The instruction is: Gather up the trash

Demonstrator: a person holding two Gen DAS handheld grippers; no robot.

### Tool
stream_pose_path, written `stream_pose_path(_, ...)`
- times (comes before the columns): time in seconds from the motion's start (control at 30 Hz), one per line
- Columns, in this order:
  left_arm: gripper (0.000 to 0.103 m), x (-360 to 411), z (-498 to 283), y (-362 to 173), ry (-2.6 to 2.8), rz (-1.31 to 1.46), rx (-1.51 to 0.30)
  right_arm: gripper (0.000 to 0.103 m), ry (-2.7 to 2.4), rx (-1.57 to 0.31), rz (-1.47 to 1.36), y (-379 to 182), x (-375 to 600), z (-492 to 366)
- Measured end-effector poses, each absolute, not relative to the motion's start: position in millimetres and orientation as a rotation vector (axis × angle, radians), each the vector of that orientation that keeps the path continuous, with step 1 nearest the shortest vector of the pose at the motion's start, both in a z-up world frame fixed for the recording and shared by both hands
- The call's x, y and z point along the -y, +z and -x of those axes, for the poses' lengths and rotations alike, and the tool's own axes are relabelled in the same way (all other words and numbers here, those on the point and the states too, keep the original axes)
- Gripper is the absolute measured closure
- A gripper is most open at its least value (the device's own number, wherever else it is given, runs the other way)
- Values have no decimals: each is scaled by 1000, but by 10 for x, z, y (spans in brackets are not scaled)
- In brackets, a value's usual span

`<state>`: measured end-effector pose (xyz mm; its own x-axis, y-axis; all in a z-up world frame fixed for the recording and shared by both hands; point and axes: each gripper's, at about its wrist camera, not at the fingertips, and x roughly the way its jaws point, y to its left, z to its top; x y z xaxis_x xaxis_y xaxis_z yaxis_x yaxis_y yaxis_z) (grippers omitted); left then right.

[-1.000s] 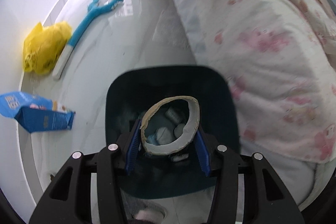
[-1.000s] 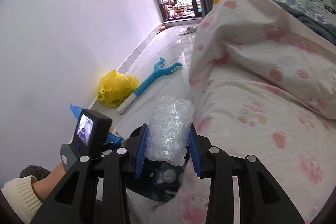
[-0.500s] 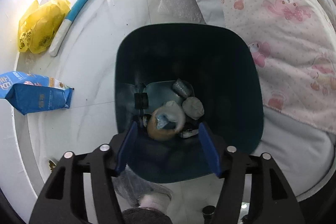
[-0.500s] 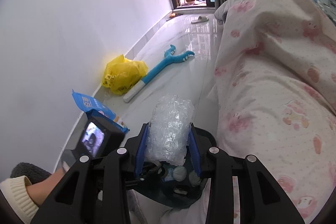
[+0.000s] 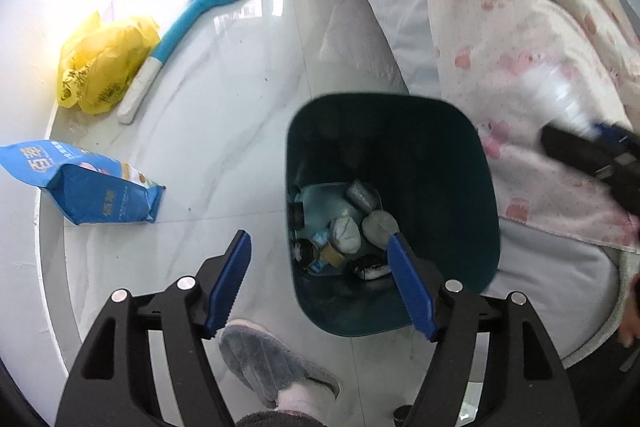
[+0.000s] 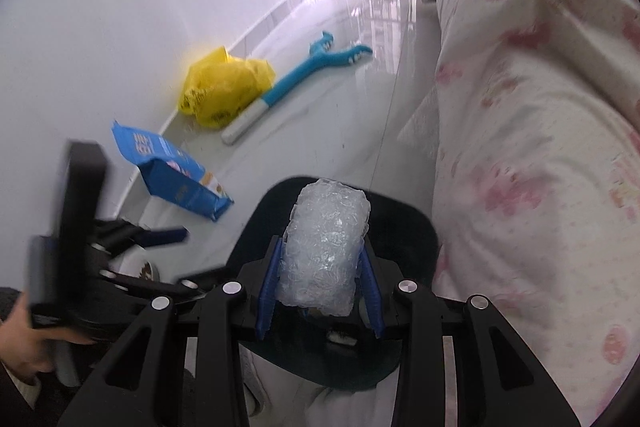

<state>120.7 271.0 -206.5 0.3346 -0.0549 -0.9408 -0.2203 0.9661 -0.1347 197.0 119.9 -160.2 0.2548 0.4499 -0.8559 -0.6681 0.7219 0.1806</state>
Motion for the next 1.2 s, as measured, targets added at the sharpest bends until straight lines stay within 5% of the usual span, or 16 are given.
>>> stream_pose_path(0.63, 29, -2912, -846, -1126, 81, 248, -878, 65, 698, -1227, 370, -2269, -1516, -1947)
stream_pose_path(0.8, 29, -2891, -724, -867, 81, 254, -782, 45, 663, -1242, 407, -2339, -1528, -1926)
stream_pose_path(1.2, 25, -2488, -445, -192, 107, 107, -545, 43, 692, -1169, 320, -1976, -1315, -1838)
